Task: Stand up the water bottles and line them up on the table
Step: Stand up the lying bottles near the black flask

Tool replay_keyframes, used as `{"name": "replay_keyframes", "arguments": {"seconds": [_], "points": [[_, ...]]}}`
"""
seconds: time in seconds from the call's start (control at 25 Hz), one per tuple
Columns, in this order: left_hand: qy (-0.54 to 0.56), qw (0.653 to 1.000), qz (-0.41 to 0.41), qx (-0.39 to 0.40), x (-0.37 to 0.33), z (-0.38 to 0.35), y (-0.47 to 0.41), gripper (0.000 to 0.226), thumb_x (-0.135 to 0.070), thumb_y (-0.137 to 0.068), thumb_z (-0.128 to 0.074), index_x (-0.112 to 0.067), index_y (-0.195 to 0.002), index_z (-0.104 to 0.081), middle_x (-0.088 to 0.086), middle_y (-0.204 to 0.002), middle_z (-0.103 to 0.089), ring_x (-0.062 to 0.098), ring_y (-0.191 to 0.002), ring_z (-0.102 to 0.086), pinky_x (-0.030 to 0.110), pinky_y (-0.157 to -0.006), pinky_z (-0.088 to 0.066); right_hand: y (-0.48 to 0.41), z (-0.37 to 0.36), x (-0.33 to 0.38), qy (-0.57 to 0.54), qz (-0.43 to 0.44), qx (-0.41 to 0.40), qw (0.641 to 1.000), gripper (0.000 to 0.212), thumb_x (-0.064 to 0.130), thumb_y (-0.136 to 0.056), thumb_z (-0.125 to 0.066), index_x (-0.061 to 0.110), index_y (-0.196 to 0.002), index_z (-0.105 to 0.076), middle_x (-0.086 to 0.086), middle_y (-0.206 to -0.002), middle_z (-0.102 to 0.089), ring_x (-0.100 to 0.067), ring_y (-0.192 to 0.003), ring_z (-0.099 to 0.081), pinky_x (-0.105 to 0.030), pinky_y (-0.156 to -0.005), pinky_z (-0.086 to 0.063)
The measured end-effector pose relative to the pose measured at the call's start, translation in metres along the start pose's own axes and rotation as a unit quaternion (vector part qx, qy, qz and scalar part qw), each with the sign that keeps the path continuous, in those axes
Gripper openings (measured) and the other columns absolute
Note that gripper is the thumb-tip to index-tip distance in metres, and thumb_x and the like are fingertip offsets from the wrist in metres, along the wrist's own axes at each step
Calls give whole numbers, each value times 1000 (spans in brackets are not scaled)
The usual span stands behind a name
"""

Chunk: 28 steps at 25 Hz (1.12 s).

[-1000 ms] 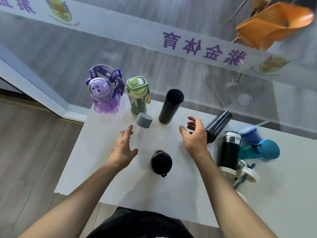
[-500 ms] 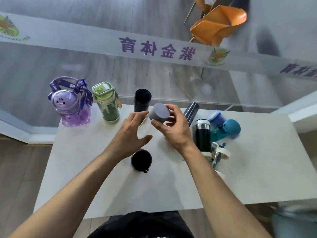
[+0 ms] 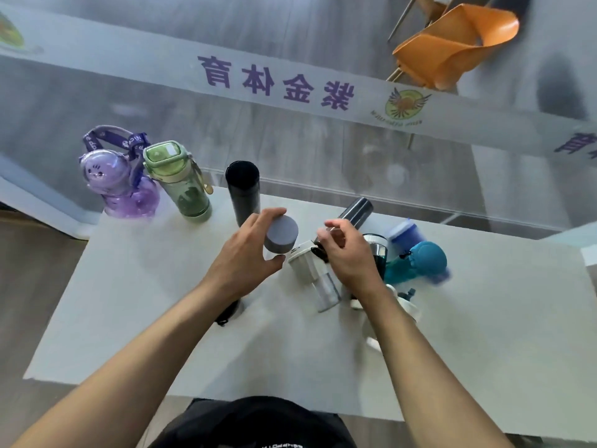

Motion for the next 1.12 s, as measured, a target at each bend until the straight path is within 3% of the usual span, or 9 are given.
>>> {"name": "replay_keyframes", "arguments": {"seconds": [0.16,0.24,0.36,0.6,0.72,0.84,0.88,0.96,1.12], "points": [[-56,994,80,-40,3,-26,15,67,-19,-73,-74,-32,-129,-40,-7,-117,-54,19,-96,-55,35,-75,-47,-8,-41,-72,269,-66,145,950,49,45,-93,-60,16,-130,-51,-11,-126,-61,-33,-119,-58,-41,-98,-48],[-59,989,123,-49,9,-41,28,66,-19,-74,-75,-31,-129,-40,-6,-116,-54,20,-96,-54,35,-74,-46,0,-59,-93,323,-78,184,925,54,45,-94,-59,11,-133,-43,-16,-131,-56,-37,-124,-55,-44,-97,-47],[-62,982,169,-60,14,-56,47,65,-20,-76,-76,-29,-129,-40,-5,-114,-52,21,-93,-57,40,-74,-51,5,-66,-104,319,-93,184,925,65,45,-93,-59,6,-138,-34,-19,-132,-57,-39,-122,-57,-44,-95,-47],[-57,979,175,-90,14,-57,51,64,-22,-76,-77,-28,-129,-42,-7,-116,-53,19,-87,-59,41,-74,-54,44,-88,-113,245,-114,239,933,60,48,-89,-63,6,-124,-40,-19,-125,-62,-39,-117,-59,-40,-92,-46],[-55,979,176,-85,15,-58,50,64,-22,-76,-77,-30,-128,-41,-7,-115,-52,20,-87,-58,42,-74,-53,38,-71,-105,242,-103,207,942,61,58,-91,-57,8,-124,-46,-16,-122,-62,-37,-116,-59,-40,-91,-46],[-46,979,179,-86,16,-57,50,63,-20,-76,-76,-29,-127,-41,-7,-113,-52,20,-88,-56,41,-74,-53,-14,-31,-65,297,81,54,950,40,43,-95,-54,12,-121,-54,-13,-116,-61,-34,-108,-57,-42,-93,-45],[-47,979,178,-84,16,-58,50,63,-19,-75,-76,-29,-126,-41,-7,-113,-52,20,-90,-55,40,-74,-53,-31,-24,-54,345,145,26,927,36,32,-93,-57,14,-124,-54,-13,-118,-60,-33,-109,-55,-43,-95,-43],[-57,980,175,-81,16,-59,51,62,-17,-74,-76,-28,-125,-41,-6,-112,-52,19,-93,-53,38,-72,-52,-66,-34,-56,463,203,74,860,49,16,-88,-57,18,-136,-48,-11,-133,-53,-32,-124,-47,-43,-105,-35],[-64,979,174,-81,15,-62,58,61,-14,-75,-74,-27,-126,-42,-7,-114,-52,17,-94,-52,30,-70,-48,-98,-67,-91,603,250,177,737,61,16,-87,-59,25,-144,-39,-8,-142,-48,-31,-138,-37,-48,-115,-24]]}}
Point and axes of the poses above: each hand's wrist, its own y-axis away from the middle knuckle, its own z-axis out of the back of the hand, x = y × z, the point moved 8 cm from there along -y, towards the middle knuckle
